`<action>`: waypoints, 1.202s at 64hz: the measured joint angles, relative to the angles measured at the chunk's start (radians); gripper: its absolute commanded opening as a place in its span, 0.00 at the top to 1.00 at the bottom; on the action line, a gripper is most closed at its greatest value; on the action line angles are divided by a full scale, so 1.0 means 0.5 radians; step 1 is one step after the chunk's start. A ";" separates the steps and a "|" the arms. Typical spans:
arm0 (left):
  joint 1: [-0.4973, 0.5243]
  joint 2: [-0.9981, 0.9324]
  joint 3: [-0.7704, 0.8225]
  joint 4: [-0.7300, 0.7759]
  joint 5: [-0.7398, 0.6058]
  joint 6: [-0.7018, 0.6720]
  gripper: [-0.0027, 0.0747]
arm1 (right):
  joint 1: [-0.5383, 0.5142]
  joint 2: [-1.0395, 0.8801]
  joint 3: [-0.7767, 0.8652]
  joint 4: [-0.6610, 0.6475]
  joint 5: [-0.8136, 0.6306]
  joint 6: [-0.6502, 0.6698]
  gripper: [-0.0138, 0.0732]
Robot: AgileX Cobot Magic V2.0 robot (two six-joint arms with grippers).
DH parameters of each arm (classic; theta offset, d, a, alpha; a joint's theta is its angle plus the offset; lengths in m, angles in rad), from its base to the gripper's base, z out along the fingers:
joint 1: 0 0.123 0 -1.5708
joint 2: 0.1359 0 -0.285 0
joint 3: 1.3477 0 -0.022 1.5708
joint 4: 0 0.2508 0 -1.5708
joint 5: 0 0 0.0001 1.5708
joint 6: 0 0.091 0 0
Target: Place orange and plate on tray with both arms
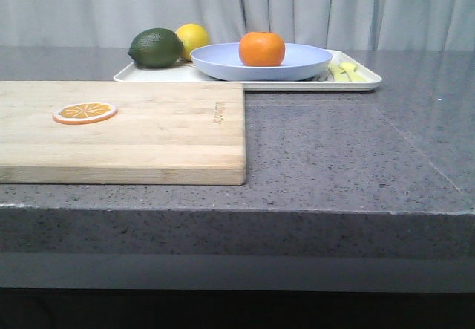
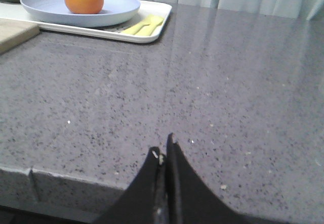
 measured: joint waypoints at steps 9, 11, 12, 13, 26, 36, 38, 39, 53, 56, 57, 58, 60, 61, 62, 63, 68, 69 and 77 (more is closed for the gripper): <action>0.000 0.000 0.000 0.000 0.000 0.000 0.99 | -0.037 -0.004 0.023 0.000 -0.070 0.000 0.92; 0.000 0.000 0.000 0.000 0.000 0.000 0.99 | -0.038 -0.004 0.023 0.004 -0.099 0.000 0.92; 0.000 0.000 0.000 0.000 0.000 0.000 0.99 | -0.038 -0.004 0.023 0.008 -0.110 0.000 0.92; 0.000 0.000 0.000 0.000 0.000 0.000 0.99 | -0.038 -0.004 0.023 0.008 -0.121 0.000 0.92; 0.000 0.000 0.000 0.000 0.000 0.000 0.99 | -0.038 -0.004 0.023 0.015 -0.239 -0.004 0.92; 0.000 0.000 0.000 0.000 0.000 0.000 0.99 | -0.038 -0.004 0.023 0.015 -0.248 -0.004 0.92; 0.000 0.000 0.000 0.000 0.000 0.000 0.99 | -0.038 -0.004 0.023 0.015 -0.252 -0.004 0.92; 0.000 0.000 0.000 0.000 0.000 0.000 0.99 | -0.038 -0.004 0.023 0.015 -0.251 0.002 0.92; 0.000 0.000 0.000 -0.001 0.000 0.000 0.99 | -0.038 -0.004 0.023 -0.426 -0.274 0.559 0.92; 0.000 0.000 0.000 -0.005 0.000 0.000 0.99 | -0.038 -0.004 0.023 -0.488 -0.278 0.656 0.92; 0.000 0.000 0.000 -0.005 0.000 0.000 0.99 | -0.038 -0.004 0.023 -0.500 -0.281 0.676 0.92; 0.000 0.000 0.000 -0.005 0.000 0.000 0.99 | -0.038 -0.004 0.023 -0.509 -0.281 0.701 0.92; 0.000 0.000 0.000 -0.005 0.000 0.000 0.99 | -0.038 -0.004 0.023 -0.525 -0.281 0.727 0.92; 0.000 0.000 0.000 -0.005 0.000 0.000 0.99 | -0.038 -0.004 0.023 -0.529 -0.281 0.733 0.92; 0.000 0.000 0.000 -0.005 0.000 0.000 0.99 | -0.038 -0.004 0.023 -0.530 -0.281 0.740 0.92; 0.000 0.000 0.000 -0.005 0.000 0.000 0.99 | -0.038 -0.004 0.023 -0.533 -0.281 0.749 0.92; 0.000 0.000 0.000 -0.005 0.000 0.000 0.99 | -0.038 -0.004 0.023 -0.542 -0.281 0.769 0.92; 0.000 0.000 0.000 -0.005 0.000 0.000 0.99 | -0.038 -0.004 0.023 -0.546 -0.281 0.769 0.92; 0.000 0.000 0.000 -0.005 0.000 0.000 0.99 | -0.037 -0.004 0.023 -0.553 -0.309 0.777 0.92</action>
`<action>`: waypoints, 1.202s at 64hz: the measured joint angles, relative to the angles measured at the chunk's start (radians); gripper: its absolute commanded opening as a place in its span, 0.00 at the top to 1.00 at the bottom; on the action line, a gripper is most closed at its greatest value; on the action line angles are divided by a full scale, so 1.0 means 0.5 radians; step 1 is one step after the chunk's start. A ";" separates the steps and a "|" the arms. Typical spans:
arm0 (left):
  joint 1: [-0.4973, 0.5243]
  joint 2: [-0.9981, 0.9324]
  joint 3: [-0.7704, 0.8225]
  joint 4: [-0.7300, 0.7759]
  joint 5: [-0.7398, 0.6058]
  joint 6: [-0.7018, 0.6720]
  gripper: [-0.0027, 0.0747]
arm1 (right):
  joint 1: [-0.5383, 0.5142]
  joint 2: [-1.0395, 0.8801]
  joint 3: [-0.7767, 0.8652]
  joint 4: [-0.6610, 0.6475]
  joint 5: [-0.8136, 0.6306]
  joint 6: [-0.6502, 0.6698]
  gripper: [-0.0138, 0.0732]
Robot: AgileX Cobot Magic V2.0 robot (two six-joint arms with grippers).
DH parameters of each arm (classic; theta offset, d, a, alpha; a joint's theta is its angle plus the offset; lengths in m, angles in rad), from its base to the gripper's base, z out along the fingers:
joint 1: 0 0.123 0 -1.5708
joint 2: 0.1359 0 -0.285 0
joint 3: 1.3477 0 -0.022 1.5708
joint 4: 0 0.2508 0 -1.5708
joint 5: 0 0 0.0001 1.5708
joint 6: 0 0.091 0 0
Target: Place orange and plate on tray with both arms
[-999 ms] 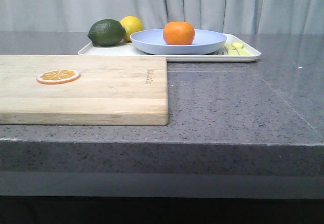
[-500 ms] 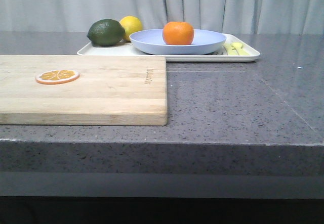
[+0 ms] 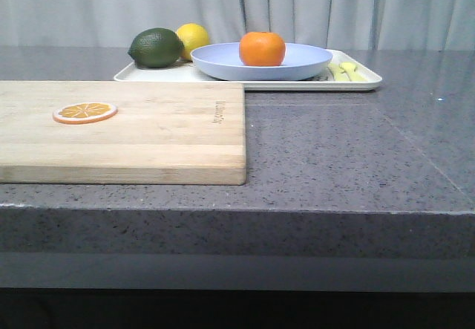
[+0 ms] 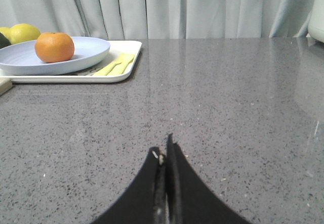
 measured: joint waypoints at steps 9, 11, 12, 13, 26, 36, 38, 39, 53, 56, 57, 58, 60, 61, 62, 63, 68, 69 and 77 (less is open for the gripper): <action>0.000 0.000 0.000 0.000 0.000 0.000 0.99 | -0.034 0.000 0.000 -0.004 -0.046 0.000 0.92; 0.000 0.000 0.000 0.000 0.000 0.000 0.99 | -0.052 0.000 0.000 -0.004 -0.051 0.000 0.92; 0.000 0.000 0.000 0.000 0.000 0.000 0.99 | -0.060 0.000 0.000 -0.004 -0.056 0.000 0.92; 0.000 0.000 0.000 0.000 0.000 0.000 0.99 | -0.067 0.000 0.000 -0.004 -0.056 0.000 0.92; 0.000 0.000 0.000 0.000 0.000 0.000 0.99 | -0.092 0.000 0.000 -0.007 -0.061 0.000 0.92; 0.000 0.000 0.000 0.000 0.000 0.000 0.99 | -0.042 0.000 0.000 -0.007 -0.081 0.000 0.92; 0.000 0.000 0.000 0.000 0.000 0.000 0.99 | -0.036 0.000 0.000 -0.007 -0.086 0.000 0.92; 0.000 0.000 0.000 0.000 0.000 0.000 0.99 | -0.033 0.000 0.000 -0.007 -0.086 0.000 0.92; 0.000 0.000 0.000 0.000 0.000 0.000 0.99 | -0.027 0.000 0.000 0.090 -0.096 -0.139 0.92; 0.000 0.000 0.000 0.000 0.000 0.000 0.99 | -0.027 0.000 0.000 0.128 -0.096 -0.164 0.92; 0.000 0.000 0.000 0.000 0.000 0.000 0.99 | -0.027 0.000 0.000 0.150 -0.096 -0.169 0.92; 0.000 0.000 0.000 0.000 0.000 0.000 0.99 | -0.027 0.000 0.000 0.154 -0.096 -0.169 0.92; 0.000 0.000 0.000 0.000 0.000 0.000 0.99 | -0.027 0.000 0.000 0.169 -0.096 -0.172 0.92; 0.000 0.000 0.000 0.000 0.000 0.000 0.99 | -0.027 0.000 0.000 0.174 -0.096 -0.177 0.92; 0.000 0.000 0.000 0.000 0.000 0.000 0.99 | -0.027 0.000 0.000 0.177 -0.096 -0.177 0.92; 0.000 0.000 0.000 0.000 0.000 0.000 0.99 | -0.027 0.000 0.000 0.182 -0.096 -0.181 0.92; 0.000 0.000 0.000 0.000 0.000 0.000 0.99 | -0.027 0.000 0.000 0.189 -0.096 -0.181 0.92; 0.000 0.000 0.000 0.000 0.000 0.000 0.99 | -0.027 0.000 0.000 0.192 -0.096 -0.181 0.92; 0.000 0.000 0.000 0.000 0.000 0.000 0.99 | -0.027 0.000 0.000 0.197 -0.096 -0.181 0.92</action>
